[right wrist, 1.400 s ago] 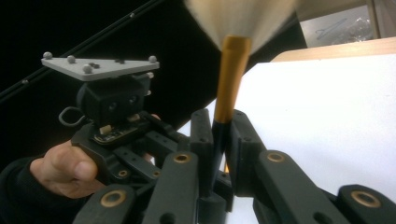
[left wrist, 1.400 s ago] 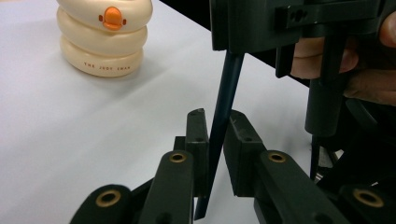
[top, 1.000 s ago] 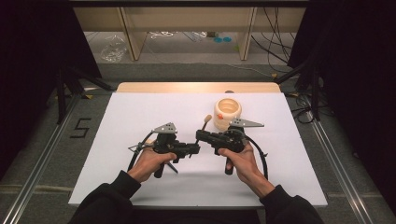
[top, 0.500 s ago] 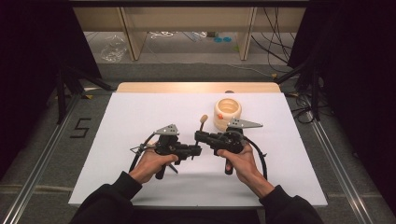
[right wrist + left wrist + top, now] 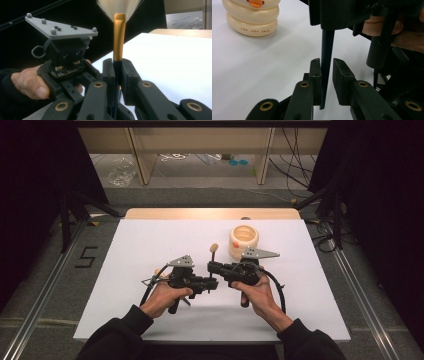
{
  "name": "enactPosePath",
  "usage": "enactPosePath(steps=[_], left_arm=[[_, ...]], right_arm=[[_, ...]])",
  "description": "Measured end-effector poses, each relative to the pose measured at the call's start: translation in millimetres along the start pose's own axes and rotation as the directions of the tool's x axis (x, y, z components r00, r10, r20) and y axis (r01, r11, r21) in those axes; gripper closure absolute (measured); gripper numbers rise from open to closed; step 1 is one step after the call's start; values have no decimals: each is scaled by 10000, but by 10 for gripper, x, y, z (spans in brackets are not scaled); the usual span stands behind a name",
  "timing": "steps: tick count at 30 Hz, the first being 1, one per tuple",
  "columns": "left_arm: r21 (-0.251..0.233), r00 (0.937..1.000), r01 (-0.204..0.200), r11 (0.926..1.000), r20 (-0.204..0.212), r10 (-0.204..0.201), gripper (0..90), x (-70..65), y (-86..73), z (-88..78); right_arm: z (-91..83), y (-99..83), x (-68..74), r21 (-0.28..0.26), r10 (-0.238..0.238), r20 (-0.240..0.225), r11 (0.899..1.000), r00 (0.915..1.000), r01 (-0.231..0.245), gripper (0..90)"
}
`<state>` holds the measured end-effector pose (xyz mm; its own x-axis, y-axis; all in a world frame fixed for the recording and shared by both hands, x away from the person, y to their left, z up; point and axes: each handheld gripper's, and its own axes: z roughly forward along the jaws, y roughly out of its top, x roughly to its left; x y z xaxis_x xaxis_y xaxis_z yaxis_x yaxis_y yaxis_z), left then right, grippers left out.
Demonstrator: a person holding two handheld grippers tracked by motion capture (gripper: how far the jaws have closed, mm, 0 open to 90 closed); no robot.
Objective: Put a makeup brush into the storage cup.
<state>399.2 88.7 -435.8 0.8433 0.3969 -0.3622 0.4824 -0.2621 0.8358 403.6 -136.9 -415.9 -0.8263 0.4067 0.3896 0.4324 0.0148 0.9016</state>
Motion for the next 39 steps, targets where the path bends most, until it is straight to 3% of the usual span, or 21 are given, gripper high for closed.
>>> enactPosePath(steps=[3, 6, 10, 14, 22, 27, 28, 29, 31, 39], left_arm=[[50, 9999, -73, 10000, 111, 72, 698, 1, -1, -9], [45, 10000, -88, 10000, 35, 88, 584, -4, -6, -28], [165, 9993, -210, 9996, -309, 215, 461, -7, -34, -51], [207, 9977, -86, 9997, -673, 100, 370, -3, -76, -97], [71, 9893, -395, 9992, -1403, 401, 303, -21, -147, -216], [74, 9848, -688, 9976, -1596, 691, 253, -61, -219, -289], [135, 9835, -774, 9969, -1627, 786, 246, -66, -233, -305], [240, 9812, -874, 9959, -1706, 903, 242, -73, -242, -321], [283, 9786, -948, 9951, -1806, 984, 235, -85, -278, -351], [138, 9783, -897, 9959, -1861, 907, 240, -119, -386, -406]], right_arm=[[-5, 7, 1, 26, -185, 38, 9998, 9998, 185, 833], [-23, 18, -2, 92, -407, 143, 9991, 9991, 406, 833], [-67, 35, -17, 102, -434, 195, 9990, 9989, 432, 833], [-98, 57, -35, 39, -690, 345, 9976, 9970, 689, 833], [-180, 110, -78, 199, -1071, 876, 9942, 9904, 1057, 833], [-227, 144, -104, 30, -1044, 1089, 9945, 9886, 1047, 833], [-250, 162, -114, 249, -1215, 1201, 9925, 9853, 1194, 833], [-244, 165, -119, -2, -1177, 1216, 9929, 9856, 1186, 833], [-270, 185, -134, 160, -1291, 1379, 9916, 9820, 1281, 833], [-345, 257, -216, -33, -1557, 1851, 9873, 9703, 1590, 833]])
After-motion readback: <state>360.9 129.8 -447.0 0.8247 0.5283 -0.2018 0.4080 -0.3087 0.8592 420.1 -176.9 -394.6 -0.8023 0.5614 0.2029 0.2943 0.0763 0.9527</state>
